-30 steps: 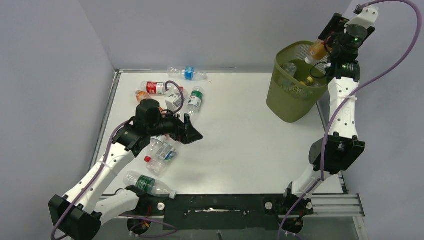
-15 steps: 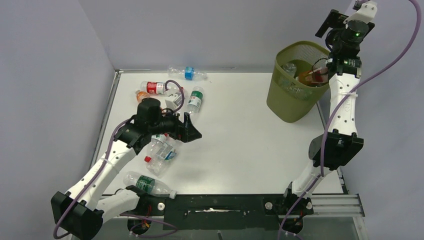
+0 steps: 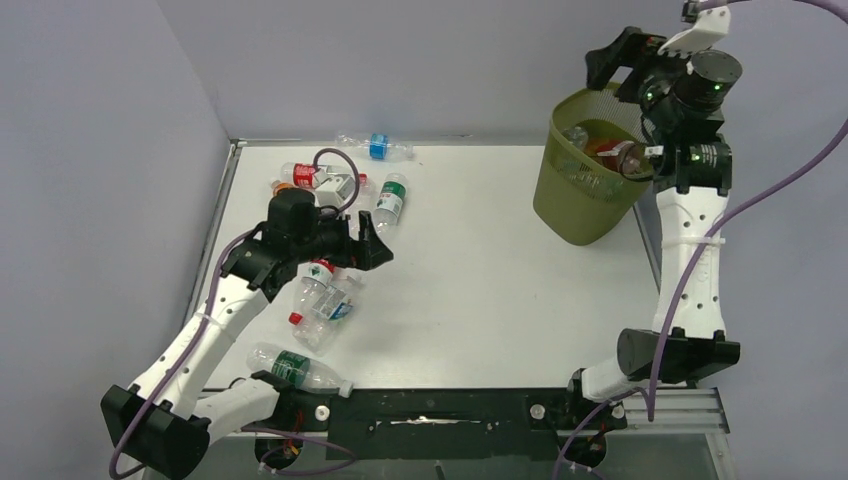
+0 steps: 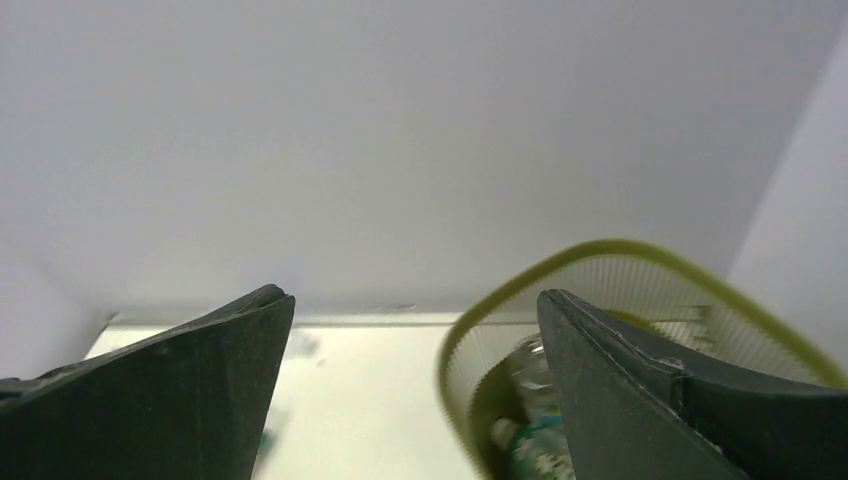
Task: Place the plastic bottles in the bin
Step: Place the plastic bottle in the trash bin, then pick up the plastic bottle at the center of the board.
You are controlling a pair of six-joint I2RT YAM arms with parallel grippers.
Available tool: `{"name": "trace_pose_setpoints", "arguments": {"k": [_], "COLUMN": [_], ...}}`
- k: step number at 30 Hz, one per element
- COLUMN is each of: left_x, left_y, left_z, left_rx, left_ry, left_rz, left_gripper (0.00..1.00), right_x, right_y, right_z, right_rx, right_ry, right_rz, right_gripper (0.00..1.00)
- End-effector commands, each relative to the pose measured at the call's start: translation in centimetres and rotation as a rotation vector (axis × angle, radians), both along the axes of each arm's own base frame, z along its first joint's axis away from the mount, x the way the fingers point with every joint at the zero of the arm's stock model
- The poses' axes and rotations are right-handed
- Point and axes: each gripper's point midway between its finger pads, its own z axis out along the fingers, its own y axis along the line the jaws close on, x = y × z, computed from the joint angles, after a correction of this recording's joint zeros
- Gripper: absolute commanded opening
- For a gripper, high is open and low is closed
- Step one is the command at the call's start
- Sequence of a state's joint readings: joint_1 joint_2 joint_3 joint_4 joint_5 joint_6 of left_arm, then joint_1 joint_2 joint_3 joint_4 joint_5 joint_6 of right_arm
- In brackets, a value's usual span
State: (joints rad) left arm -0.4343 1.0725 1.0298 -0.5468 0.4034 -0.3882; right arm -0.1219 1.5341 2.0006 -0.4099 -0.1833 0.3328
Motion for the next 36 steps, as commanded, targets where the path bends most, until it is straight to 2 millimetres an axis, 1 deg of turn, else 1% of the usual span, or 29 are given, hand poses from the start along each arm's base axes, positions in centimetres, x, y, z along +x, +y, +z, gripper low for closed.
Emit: {"name": "trace_pose_setpoints", "arguments": {"k": [1,6,9,10,12,15,19,23,26,27,28,32,36], "left_x": [1.8,2.4,2.6,2.8,3.2,4.5,6.8,8.8,10.1,10.6,11.2,13.2,14.6], "left_y": [0.7,1.4,2.0,2.2,2.4,1.9,1.1,0.7,0.8,0.9,1.1,1.3,2.0], "left_z": [2.4,1.9,1.1,0.8,0.4,0.1,-0.5,-1.1,-1.4,-1.5,-1.5,-1.9,-2.5], "left_rx": [0.006,0.035,0.072,0.086,0.096,0.085,0.079,0.108,0.149,0.167,0.185,0.242,0.306], "left_ry": [-0.05,-0.035,-0.019,-0.016,-0.007,-0.012,-0.008,0.002,-0.005,-0.006,-0.012,-0.024,-0.036], "left_rz": [0.07,0.106,0.129,0.14,0.153,0.162,0.179,0.193,0.201,0.206,0.216,0.237,0.264], "left_gripper": [0.86,0.86,0.86,0.86,0.86,0.86,0.85,0.84,0.84,0.84,0.84,0.84,0.84], "right_x": [-3.3,-6.6,-8.4,-9.0,-9.9,-11.0,-13.0,-16.0,-18.2,-19.0,-19.7,-21.5,-22.6], "right_y": [6.8,11.7,14.6,15.5,16.9,18.0,19.5,21.6,23.2,23.8,24.5,25.8,25.9], "right_z": [-2.3,-7.0,-10.1,-11.5,-13.4,-16.1,-19.4,-23.2,-25.9,-27.3,-28.0,-30.2,-31.5], "right_rx": [0.025,0.1,0.117,0.119,0.123,0.134,0.18,0.238,0.271,0.277,0.279,0.301,0.299], "right_ry": [0.084,0.185,0.249,0.278,0.319,0.381,0.462,0.539,0.579,0.605,0.612,0.649,0.679], "right_rz": [0.227,0.371,0.445,0.468,0.496,0.516,0.552,0.594,0.612,0.616,0.63,0.647,0.654], "right_gripper": [0.98,0.98,0.98,0.98,0.98,0.98,0.98,0.98,0.98,0.98,0.98,0.98,0.98]}}
